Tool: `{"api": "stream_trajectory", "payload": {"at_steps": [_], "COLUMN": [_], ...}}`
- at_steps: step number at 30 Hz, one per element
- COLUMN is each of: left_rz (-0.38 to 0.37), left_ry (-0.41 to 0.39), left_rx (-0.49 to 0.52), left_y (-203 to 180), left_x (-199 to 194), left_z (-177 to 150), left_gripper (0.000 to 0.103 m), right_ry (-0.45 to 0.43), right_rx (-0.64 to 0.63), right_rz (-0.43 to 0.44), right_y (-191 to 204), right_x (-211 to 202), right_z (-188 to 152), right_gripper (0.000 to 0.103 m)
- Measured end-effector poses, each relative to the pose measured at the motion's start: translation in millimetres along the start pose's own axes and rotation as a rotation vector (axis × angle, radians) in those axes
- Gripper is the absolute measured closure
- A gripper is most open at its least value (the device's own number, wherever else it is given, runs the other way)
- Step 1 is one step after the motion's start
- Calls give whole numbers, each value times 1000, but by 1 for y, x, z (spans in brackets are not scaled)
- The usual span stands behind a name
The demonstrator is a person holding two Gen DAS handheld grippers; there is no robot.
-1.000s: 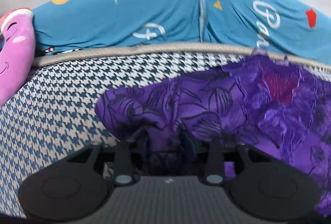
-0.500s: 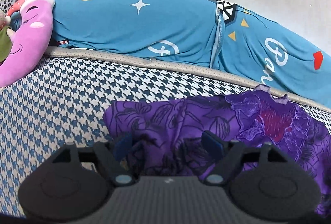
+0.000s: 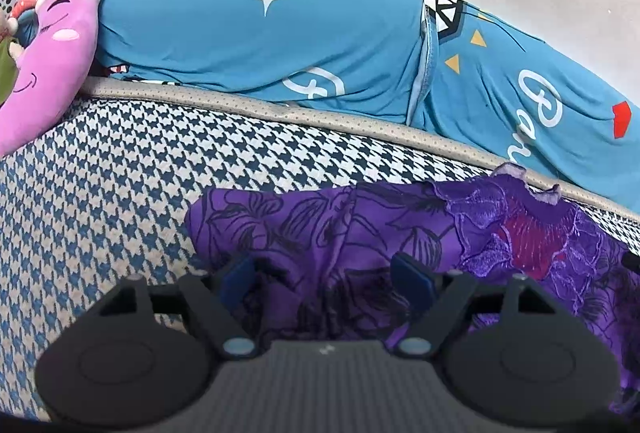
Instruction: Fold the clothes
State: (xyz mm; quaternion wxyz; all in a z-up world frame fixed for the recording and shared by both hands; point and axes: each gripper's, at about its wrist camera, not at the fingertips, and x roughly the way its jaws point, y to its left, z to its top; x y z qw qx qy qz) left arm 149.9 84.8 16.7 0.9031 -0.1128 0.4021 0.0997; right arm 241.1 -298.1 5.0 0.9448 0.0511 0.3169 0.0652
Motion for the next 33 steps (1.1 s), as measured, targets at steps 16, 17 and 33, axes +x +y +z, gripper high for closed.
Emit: {"api": "stream_trajectory", "payload": {"at_steps": [16, 17, 33], "left_rz": [3, 6, 62], "left_ry": [22, 20, 24], "left_rx": [-50, -53, -180], "left_y": [7, 8, 41], "left_x": [10, 9, 11], "left_z": [6, 7, 18], "left_gripper": [25, 24, 15], "right_ry": [-39, -51, -99], "right_rx": [-69, -53, 67], "right_rz": [-125, -157, -241], "right_y": [13, 9, 4], "right_x": [8, 6, -12], "right_z": [3, 4, 16], "right_gripper": [97, 97, 70]}}
